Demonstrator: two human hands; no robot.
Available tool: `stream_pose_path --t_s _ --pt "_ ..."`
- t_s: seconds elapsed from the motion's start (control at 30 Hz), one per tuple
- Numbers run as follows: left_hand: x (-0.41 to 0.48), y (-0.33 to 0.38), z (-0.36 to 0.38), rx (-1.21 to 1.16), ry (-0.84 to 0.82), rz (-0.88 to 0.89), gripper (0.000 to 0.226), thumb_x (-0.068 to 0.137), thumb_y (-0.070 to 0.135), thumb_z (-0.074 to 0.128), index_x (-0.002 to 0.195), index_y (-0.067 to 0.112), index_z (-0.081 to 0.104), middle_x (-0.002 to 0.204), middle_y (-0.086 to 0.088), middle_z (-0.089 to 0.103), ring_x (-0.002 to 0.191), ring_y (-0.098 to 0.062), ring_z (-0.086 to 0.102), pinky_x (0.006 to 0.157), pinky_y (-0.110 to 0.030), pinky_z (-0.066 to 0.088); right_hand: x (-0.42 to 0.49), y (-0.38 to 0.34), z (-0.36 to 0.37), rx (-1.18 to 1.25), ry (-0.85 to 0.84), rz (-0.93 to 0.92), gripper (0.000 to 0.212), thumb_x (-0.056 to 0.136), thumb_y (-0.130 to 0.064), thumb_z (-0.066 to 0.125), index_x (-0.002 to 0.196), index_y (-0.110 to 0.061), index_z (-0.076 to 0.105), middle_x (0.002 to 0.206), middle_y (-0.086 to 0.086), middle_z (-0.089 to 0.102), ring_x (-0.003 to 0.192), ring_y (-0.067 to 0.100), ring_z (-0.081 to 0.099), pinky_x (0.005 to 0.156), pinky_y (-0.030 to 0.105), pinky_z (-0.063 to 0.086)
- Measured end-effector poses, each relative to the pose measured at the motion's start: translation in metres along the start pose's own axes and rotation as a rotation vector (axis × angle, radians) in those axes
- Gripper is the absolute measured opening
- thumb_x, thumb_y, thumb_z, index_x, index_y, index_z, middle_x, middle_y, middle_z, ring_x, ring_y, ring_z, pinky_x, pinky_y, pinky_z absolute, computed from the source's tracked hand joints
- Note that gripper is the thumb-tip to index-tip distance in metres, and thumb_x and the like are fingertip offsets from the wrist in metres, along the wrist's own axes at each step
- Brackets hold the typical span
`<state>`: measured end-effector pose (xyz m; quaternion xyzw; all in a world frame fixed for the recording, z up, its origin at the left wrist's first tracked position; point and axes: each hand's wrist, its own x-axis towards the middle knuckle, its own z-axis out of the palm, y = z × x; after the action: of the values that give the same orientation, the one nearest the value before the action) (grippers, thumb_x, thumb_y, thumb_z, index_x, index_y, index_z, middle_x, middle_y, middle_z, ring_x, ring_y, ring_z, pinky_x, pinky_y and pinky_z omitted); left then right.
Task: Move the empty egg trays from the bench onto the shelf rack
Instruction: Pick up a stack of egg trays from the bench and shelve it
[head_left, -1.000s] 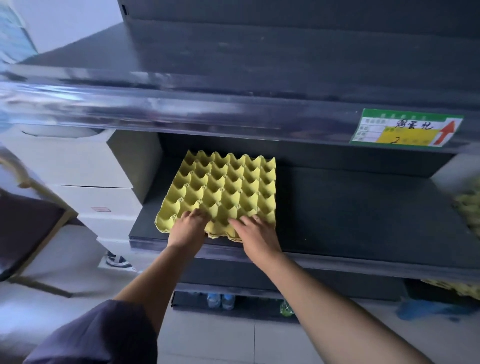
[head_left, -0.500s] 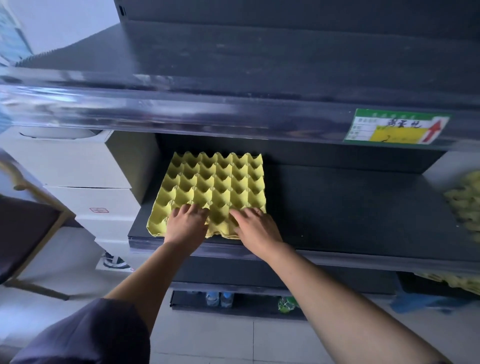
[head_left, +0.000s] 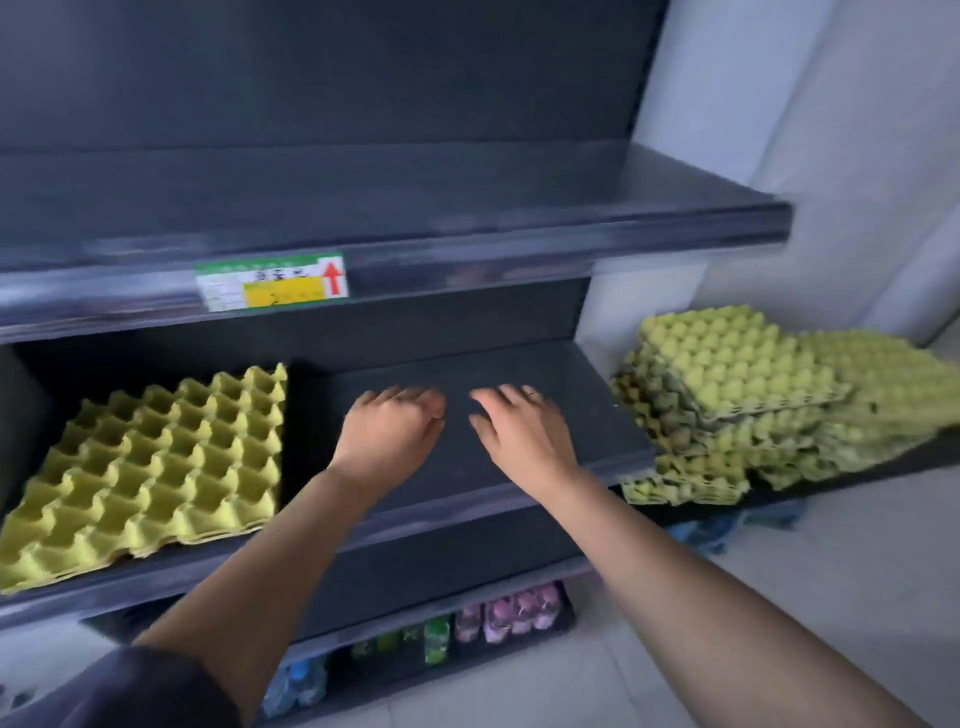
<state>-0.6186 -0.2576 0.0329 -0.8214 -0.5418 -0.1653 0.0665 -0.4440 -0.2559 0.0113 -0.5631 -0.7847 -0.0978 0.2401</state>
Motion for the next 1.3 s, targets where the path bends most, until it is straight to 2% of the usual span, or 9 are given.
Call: stream_pose_path --t_s 0.1,0.2,0.33,0.57,0.67,0.77,1.03,1.17,1.3 --pt "0.031 0.080 0.002 -0.084 0.068 0.088 0.005 0.081 0.017 0.064 0.078 0.015 0.061 0.074 0.000 0.066 0.071 -0.027 0.063 0.064 -0.033 0.043 -0.023 0.079 -0.042 -0.039 0.060 0.077 0.028 0.085 -0.030 0.056 0.106 -0.016 0.069 0.087 0.005 0.069 0.077 0.032 0.063 0.059 0.036 0.052" --pt "0.063 0.156 0.009 -0.161 0.075 0.189 0.013 0.090 0.023 0.052 0.094 0.016 0.062 0.090 0.002 0.065 0.087 -0.023 0.060 0.074 -0.031 0.038 -0.049 0.150 -0.081 -0.073 0.082 0.152 0.036 0.087 -0.034 0.043 0.107 -0.017 0.067 0.088 0.005 0.068 0.079 0.032 0.063 0.062 0.036 0.053" --pt "0.103 0.224 0.020 -0.188 0.066 0.296 0.018 0.093 0.027 0.046 0.103 0.019 0.059 0.099 0.002 0.064 0.096 -0.022 0.059 0.077 -0.030 0.035 -0.074 0.223 -0.117 -0.118 0.040 0.249 0.029 0.091 -0.026 0.055 0.118 -0.018 0.063 0.104 0.006 0.068 0.092 0.032 0.061 0.071 0.038 0.051" --pt "0.183 0.316 0.054 -0.224 0.035 0.440 0.017 0.091 0.027 0.052 0.098 0.017 0.063 0.097 -0.004 0.067 0.090 -0.029 0.063 0.073 -0.032 0.045 -0.088 0.339 -0.137 -0.165 -0.021 0.364 0.034 0.095 -0.031 0.049 0.127 -0.020 0.057 0.117 0.005 0.064 0.107 0.028 0.057 0.082 0.037 0.048" --pt "0.227 0.348 0.076 -0.207 -0.010 0.444 0.021 0.093 0.034 0.045 0.107 0.026 0.058 0.109 0.005 0.063 0.101 -0.021 0.059 0.080 -0.030 0.042 -0.077 0.386 -0.137 -0.168 -0.045 0.371 0.034 0.095 -0.029 0.050 0.127 -0.019 0.057 0.118 0.006 0.063 0.109 0.029 0.056 0.086 0.039 0.047" --pt "0.273 0.376 0.095 -0.205 -0.034 0.457 0.022 0.093 0.036 0.045 0.109 0.026 0.057 0.111 0.006 0.063 0.104 -0.019 0.058 0.088 -0.032 0.041 -0.061 0.431 -0.138 -0.170 -0.080 0.396 0.033 0.095 -0.028 0.050 0.126 -0.020 0.058 0.119 0.006 0.062 0.110 0.029 0.054 0.088 0.039 0.046" --pt "0.354 0.435 0.141 -0.122 -0.183 0.457 0.026 0.095 0.036 0.042 0.116 0.027 0.055 0.121 0.007 0.058 0.115 -0.016 0.051 0.092 -0.032 0.035 -0.039 0.539 -0.129 -0.139 -0.244 0.436 0.035 0.096 -0.031 0.048 0.130 -0.025 0.053 0.128 0.002 0.054 0.118 0.028 0.048 0.093 0.038 0.042" --pt "0.377 0.452 0.168 -0.089 -0.259 0.373 0.026 0.094 0.037 0.043 0.114 0.028 0.056 0.117 0.007 0.059 0.110 -0.017 0.054 0.087 -0.032 0.042 -0.031 0.591 -0.118 -0.093 -0.346 0.423 0.037 0.096 -0.031 0.048 0.132 -0.023 0.050 0.132 0.005 0.050 0.121 0.029 0.046 0.096 0.037 0.041" --pt "0.385 0.470 0.192 -0.065 -0.349 0.239 0.028 0.095 0.037 0.041 0.118 0.028 0.055 0.120 0.008 0.057 0.115 -0.016 0.051 0.093 -0.031 0.038 -0.026 0.634 -0.105 -0.066 -0.455 0.357 0.039 0.097 -0.032 0.048 0.134 -0.024 0.047 0.131 0.005 0.048 0.118 0.028 0.050 0.095 0.037 0.042"
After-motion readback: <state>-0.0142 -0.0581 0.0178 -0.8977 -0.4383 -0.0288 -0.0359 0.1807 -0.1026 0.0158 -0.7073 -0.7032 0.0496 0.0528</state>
